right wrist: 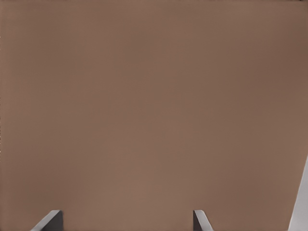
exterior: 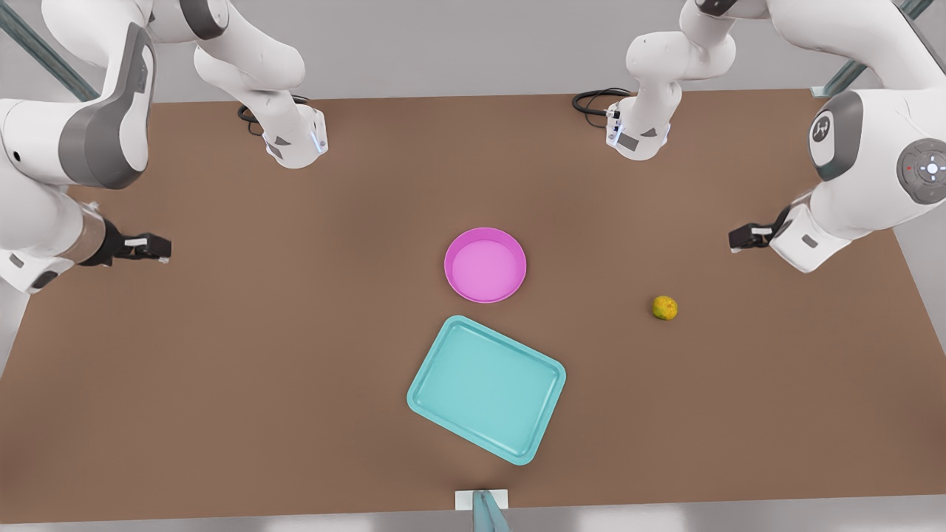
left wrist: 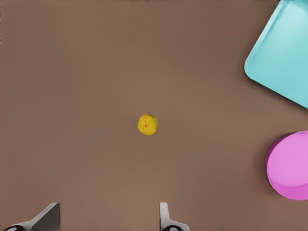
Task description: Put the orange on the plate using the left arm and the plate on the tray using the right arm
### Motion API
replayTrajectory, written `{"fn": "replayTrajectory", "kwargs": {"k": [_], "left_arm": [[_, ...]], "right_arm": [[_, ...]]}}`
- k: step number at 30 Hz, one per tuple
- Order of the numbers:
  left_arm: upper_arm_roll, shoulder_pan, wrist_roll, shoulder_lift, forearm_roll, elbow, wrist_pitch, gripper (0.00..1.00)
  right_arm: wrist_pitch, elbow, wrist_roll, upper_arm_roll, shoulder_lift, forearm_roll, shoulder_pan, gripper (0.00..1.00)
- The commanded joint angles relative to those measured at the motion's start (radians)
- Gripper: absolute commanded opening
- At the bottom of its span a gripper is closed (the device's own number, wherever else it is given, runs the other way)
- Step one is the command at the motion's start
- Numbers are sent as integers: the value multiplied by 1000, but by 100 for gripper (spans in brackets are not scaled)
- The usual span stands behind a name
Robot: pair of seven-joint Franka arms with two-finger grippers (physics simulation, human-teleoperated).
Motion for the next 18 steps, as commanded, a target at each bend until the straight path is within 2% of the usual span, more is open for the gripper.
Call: {"fn": "replayTrajectory", "kwargs": {"k": [1, 2, 5, 6, 10, 18], "left_arm": [[0, 0, -24, 0, 0, -2, 55, 100], [0, 0, -25, -8, -3, -56, 81, 100], [1, -6, -42, 1, 0, -469, 497, 100], [1, -11, -41, 41, -5, -541, 615, 100], [6, -9, -24, 232, 1, -561, 890, 100], [20, -11, -22, 310, 1, -585, 960, 100]], "right_arm": [[62, -1, -19, 0, -1, 12, 0, 100], [62, -1, -19, 0, -1, 12, 0, 100], [62, -2, -18, 0, 0, 12, 0, 100], [62, -1, -18, 0, 2, 12, 0, 100], [62, -2, -18, 0, 2, 12, 0, 100], [62, 1, -18, 0, 16, 12, 0, 100]]}}
